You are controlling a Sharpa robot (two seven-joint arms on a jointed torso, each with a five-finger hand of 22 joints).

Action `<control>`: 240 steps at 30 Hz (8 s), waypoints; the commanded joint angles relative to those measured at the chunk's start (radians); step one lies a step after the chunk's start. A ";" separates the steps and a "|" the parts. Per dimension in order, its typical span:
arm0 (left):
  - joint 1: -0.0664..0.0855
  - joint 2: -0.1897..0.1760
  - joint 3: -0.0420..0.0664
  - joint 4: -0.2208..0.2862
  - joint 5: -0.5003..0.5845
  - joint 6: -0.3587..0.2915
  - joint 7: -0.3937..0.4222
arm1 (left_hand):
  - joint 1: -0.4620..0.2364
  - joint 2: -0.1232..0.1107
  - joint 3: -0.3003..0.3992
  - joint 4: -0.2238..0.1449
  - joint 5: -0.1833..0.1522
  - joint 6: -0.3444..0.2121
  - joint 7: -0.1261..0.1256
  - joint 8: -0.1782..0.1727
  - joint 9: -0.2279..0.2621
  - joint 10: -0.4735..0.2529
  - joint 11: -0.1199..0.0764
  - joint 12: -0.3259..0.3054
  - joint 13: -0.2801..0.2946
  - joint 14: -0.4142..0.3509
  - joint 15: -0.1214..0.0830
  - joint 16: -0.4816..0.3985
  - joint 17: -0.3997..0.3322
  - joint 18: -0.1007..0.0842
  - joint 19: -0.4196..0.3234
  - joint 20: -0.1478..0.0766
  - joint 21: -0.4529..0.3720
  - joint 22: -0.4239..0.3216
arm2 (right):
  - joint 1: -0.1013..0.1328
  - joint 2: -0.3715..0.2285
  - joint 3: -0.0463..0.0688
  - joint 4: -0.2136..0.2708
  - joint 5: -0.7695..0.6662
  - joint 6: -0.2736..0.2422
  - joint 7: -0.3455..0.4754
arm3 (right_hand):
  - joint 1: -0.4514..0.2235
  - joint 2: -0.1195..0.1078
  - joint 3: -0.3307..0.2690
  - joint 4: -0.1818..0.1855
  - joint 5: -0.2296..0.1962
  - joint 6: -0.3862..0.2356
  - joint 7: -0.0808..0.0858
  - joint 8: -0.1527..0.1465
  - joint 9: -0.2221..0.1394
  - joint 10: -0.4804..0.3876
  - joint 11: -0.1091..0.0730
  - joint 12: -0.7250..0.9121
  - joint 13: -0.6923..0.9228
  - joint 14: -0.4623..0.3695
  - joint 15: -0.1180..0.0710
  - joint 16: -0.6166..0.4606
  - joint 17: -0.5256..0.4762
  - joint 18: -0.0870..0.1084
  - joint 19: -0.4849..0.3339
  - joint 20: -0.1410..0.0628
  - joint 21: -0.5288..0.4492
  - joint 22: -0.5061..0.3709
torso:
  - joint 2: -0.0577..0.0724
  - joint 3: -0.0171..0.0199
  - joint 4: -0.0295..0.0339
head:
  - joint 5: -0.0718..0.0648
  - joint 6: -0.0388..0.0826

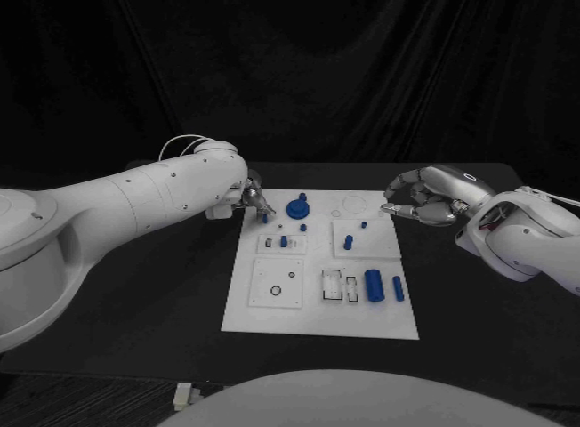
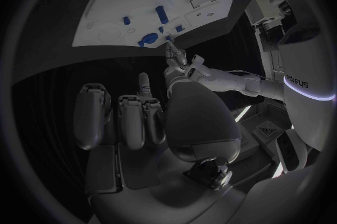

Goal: Assemble the parts on the task board

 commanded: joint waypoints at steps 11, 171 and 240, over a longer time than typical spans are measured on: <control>-0.004 0.006 0.001 -0.007 0.000 0.016 0.005 | 0.010 0.001 0.004 -0.006 0.003 -0.011 0.003 -0.008 0.001 0.104 0.000 0.003 0.261 0.106 0.001 0.003 0.264 0.004 0.002 0.000 0.001 0.207 | -0.002 -0.001 0.001 0.002 -0.002 0.010 -0.015 | -0.004 0.007 -0.003 -0.004 0.004 0.009 0.002 -0.007 -0.001 0.103 0.007 0.003 0.263 0.089 0.007 0.002 0.188 0.006 0.017 0.005 -0.005 0.193 | 0.001 0.0000 0.0000 | -0.003 0.000; -0.017 -0.296 -0.001 0.500 0.001 -0.244 -0.024 | -0.040 -0.075 0.399 -0.193 0.262 0.050 -0.014 0.001 0.096 0.104 -0.017 0.003 0.261 0.106 -0.014 0.003 0.264 0.008 -0.007 -0.014 -0.016 0.203 | -0.017 -0.004 0.001 -0.005 0.023 0.062 -0.045 | 0.026 0.015 0.008 -0.012 0.030 0.021 0.003 -0.021 -0.011 0.103 0.009 0.003 0.263 0.086 0.008 -0.007 0.176 0.010 0.009 0.007 -0.026 0.187 | -0.002 0.0012 0.0002 | 0.020 0.000; -0.055 -0.270 -0.001 0.482 0.001 -0.218 -0.021 | -0.044 -0.069 0.402 -0.189 0.263 0.054 -0.015 0.000 0.095 0.104 -0.017 0.003 0.261 0.106 -0.014 0.003 0.264 0.010 -0.013 -0.015 -0.024 0.200 | -0.019 0.000 0.001 -0.013 0.023 0.070 -0.052 | 0.031 0.014 0.010 -0.013 0.032 0.024 0.004 -0.023 -0.012 0.103 0.010 0.003 0.263 0.084 0.009 -0.014 0.168 0.012 0.005 0.007 -0.035 0.185 | -0.002 0.0018 -0.0003 | 0.024 0.000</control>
